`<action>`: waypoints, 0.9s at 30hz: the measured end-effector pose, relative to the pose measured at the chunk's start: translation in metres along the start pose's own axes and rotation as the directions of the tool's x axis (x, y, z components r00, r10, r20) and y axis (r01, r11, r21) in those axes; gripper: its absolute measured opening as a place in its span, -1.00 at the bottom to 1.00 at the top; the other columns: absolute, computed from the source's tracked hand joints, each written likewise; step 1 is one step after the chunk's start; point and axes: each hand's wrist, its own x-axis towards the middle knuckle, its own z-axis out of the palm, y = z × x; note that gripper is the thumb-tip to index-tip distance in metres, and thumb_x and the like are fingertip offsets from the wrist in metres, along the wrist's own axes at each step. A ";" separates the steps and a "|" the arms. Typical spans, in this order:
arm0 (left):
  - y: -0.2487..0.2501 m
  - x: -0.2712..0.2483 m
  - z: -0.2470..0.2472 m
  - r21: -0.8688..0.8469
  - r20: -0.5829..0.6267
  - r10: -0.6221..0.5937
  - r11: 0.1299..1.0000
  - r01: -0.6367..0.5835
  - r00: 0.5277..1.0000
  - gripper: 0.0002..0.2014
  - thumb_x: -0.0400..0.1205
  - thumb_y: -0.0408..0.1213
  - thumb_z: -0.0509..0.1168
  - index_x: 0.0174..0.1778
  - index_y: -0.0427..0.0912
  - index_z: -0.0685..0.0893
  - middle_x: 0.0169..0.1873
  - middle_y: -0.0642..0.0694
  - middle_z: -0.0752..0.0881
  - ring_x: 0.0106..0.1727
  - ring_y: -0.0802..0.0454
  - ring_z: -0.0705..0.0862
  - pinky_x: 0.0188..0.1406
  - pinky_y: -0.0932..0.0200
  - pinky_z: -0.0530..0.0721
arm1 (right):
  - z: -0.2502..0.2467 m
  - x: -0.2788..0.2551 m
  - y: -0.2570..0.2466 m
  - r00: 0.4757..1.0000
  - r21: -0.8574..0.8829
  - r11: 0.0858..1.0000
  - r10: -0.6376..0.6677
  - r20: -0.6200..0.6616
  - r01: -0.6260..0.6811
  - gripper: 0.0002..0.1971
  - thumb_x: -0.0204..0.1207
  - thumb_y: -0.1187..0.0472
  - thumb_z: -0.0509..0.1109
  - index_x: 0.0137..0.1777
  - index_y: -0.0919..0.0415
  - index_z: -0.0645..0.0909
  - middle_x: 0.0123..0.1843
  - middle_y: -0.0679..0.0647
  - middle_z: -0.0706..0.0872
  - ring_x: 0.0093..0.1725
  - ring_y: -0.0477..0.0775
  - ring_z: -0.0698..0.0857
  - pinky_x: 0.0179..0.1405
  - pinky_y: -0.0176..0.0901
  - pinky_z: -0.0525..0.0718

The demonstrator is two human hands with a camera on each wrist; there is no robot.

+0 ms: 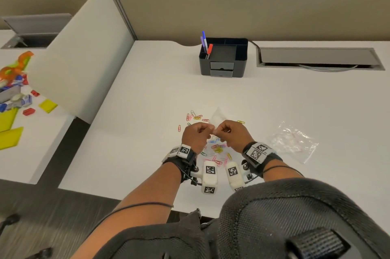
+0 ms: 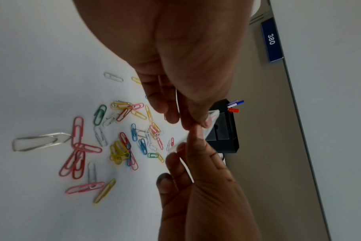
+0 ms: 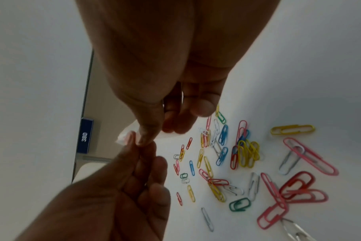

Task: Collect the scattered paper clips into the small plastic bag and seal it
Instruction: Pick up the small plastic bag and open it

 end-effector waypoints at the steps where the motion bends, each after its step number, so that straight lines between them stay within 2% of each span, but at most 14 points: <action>1: 0.000 0.000 -0.001 -0.003 0.001 0.005 1.000 -0.005 1.000 -0.91 0.62 -0.21 0.37 -0.16 -0.06 0.76 -0.25 -0.09 0.82 -0.28 0.07 0.74 -0.20 0.08 0.70 | -0.001 -0.001 0.001 1.000 0.041 0.999 0.010 -0.005 -0.010 -0.82 0.48 0.07 0.54 -0.25 0.11 0.66 -0.30 -0.02 0.74 -0.38 -0.13 0.71 -0.40 -0.22 0.61; 4: -0.002 0.003 -0.005 -0.033 -0.020 -0.011 0.999 0.011 1.000 -0.89 0.62 -0.23 0.37 -0.20 -0.09 0.76 -0.28 -0.09 0.82 -0.32 0.08 0.71 -0.22 0.06 0.69 | -0.004 -0.002 0.002 0.997 0.120 0.992 0.050 -0.052 -0.044 -0.82 0.51 0.11 0.52 -0.16 0.23 0.66 -0.26 0.08 0.76 -0.43 -0.17 0.72 -0.48 -0.21 0.62; 7: -0.004 0.005 -0.010 -0.062 -0.027 -0.043 0.997 0.041 0.999 -0.87 0.61 -0.24 0.39 -0.26 -0.09 0.75 -0.31 -0.08 0.82 -0.33 0.07 0.72 -0.18 0.04 0.71 | -0.007 -0.004 0.002 0.997 0.101 0.994 0.052 -0.053 -0.046 -0.84 0.49 0.12 0.53 -0.14 0.22 0.70 -0.25 0.04 0.79 -0.39 -0.12 0.73 -0.45 -0.23 0.60; 11: -0.004 0.000 -0.012 -0.037 0.031 -0.029 0.999 0.030 0.999 -0.88 0.62 -0.24 0.40 -0.09 -0.21 0.79 -0.26 -0.12 0.83 -0.37 0.15 0.74 -0.32 0.24 0.69 | 0.000 -0.010 -0.005 1.000 0.026 1.000 -0.008 0.025 0.007 -0.91 0.49 0.06 0.53 -0.15 0.05 0.76 -0.28 -0.11 0.78 -0.34 -0.18 0.71 -0.40 -0.38 0.58; 13: -0.003 -0.003 -0.012 -0.030 0.047 -0.028 0.999 0.029 0.998 -0.83 0.63 -0.24 0.39 -0.02 -0.26 0.79 -0.24 -0.14 0.83 -0.37 0.17 0.74 -0.36 0.29 0.68 | 0.004 -0.012 -0.007 0.999 -0.001 0.999 -0.032 0.026 0.032 -0.90 0.52 0.07 0.49 -0.15 0.06 0.78 -0.26 -0.09 0.80 -0.29 -0.13 0.71 -0.30 -0.31 0.60; 15: -0.003 -0.005 -0.012 -0.026 0.049 -0.025 0.999 0.026 0.998 -0.82 0.63 -0.24 0.39 -0.02 -0.30 0.78 -0.25 -0.14 0.81 -0.37 0.16 0.73 -0.39 0.31 0.67 | 0.004 -0.014 -0.008 0.999 0.026 0.999 -0.023 0.028 0.022 -0.89 0.56 0.10 0.45 -0.17 0.05 0.76 -0.22 -0.05 0.82 -0.27 -0.12 0.73 -0.33 -0.35 0.57; 19: -0.003 -0.008 -0.015 -0.008 0.079 -0.026 1.000 0.027 0.997 -0.82 0.61 -0.24 0.41 -0.06 -0.33 0.74 -0.26 -0.17 0.80 -0.34 0.06 0.72 -0.37 0.24 0.67 | 0.001 -0.016 -0.008 1.000 0.035 0.999 -0.003 0.030 0.002 -0.87 0.57 0.14 0.42 -0.15 0.13 0.75 -0.21 0.05 0.85 -0.31 -0.08 0.72 -0.39 -0.36 0.55; 23: 0.001 -0.011 -0.014 0.042 0.088 -0.040 0.998 0.036 0.995 -0.79 0.61 -0.27 0.39 -0.04 -0.39 0.72 -0.20 -0.23 0.83 -0.30 0.00 0.74 -0.26 0.11 0.73 | 0.002 -0.015 -0.007 0.999 -0.086 0.996 -0.034 0.027 0.036 -0.84 0.56 0.10 0.39 -0.17 0.12 0.75 -0.26 -0.04 0.84 -0.26 -0.03 0.76 -0.18 -0.14 0.73; 27: 0.002 -0.010 -0.014 0.086 0.087 -0.052 0.995 0.045 0.995 -0.79 0.57 -0.30 0.39 -0.07 -0.42 0.70 -0.21 -0.20 0.84 -0.31 0.00 0.77 -0.21 0.08 0.77 | 0.004 -0.018 -0.010 0.997 -0.224 0.971 -0.075 0.021 0.078 -0.82 0.59 0.08 0.33 -0.15 0.09 0.73 -0.29 -0.13 0.78 -0.20 -0.02 0.75 -0.26 -0.25 0.64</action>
